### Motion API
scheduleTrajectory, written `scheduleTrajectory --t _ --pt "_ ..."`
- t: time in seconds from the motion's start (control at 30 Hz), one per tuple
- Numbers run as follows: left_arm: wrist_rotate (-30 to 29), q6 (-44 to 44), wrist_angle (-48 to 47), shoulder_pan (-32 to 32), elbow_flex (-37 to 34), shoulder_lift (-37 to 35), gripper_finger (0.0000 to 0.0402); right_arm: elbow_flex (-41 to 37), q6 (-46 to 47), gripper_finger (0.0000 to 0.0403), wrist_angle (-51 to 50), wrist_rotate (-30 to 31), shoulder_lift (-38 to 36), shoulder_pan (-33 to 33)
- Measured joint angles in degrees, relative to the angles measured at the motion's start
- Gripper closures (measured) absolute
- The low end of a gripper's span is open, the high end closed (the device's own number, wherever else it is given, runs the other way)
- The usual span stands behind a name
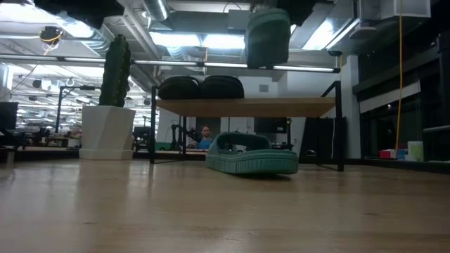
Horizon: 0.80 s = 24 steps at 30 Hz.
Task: Pick and place slides into the shelf
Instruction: Put the bottom green slide on the shelf
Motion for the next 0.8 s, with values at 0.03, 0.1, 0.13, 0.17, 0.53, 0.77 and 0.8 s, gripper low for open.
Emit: scheduleTrajectory --t 0.03,0.1,0.13,0.17,0.53,0.77,0.8 --pt "0.52 0.63 -0.11 0.62 -0.50 -0.49 0.0401 0.00 0.01 0.0386 0.01 -1.17 0.02 -1.24" --pt "1.39 1.79 -0.15 1.81 -1.04 -1.00 0.0401 0.00 0.11 0.0386 0.03 -2.50 0.02 -3.61" --pt "1.45 2.33 -0.13 2.34 -1.35 -1.27 0.0401 0.00 0.08 0.0386 0.21 -3.22 0.02 -4.87" --pt "1.45 2.65 -0.16 2.78 -1.60 -1.37 0.0401 0.00 -0.03 0.0386 0.50 -3.91 0.02 -5.96" --pt "3.57 3.98 -0.38 7.05 -3.43 -1.31 0.0401 -10.40 -10.54 0.0386 19.91 -14.35 -0.67 -14.19" --pt "4.75 5.25 -0.38 9.04 -3.43 -1.31 0.0402 -17.22 -11.59 0.0386 25.27 -18.40 -3.40 -17.01" --pt "4.78 5.40 -0.40 9.38 -3.43 -1.31 0.0402 -18.17 -11.22 0.0386 26.07 -19.11 -3.90 -17.35"
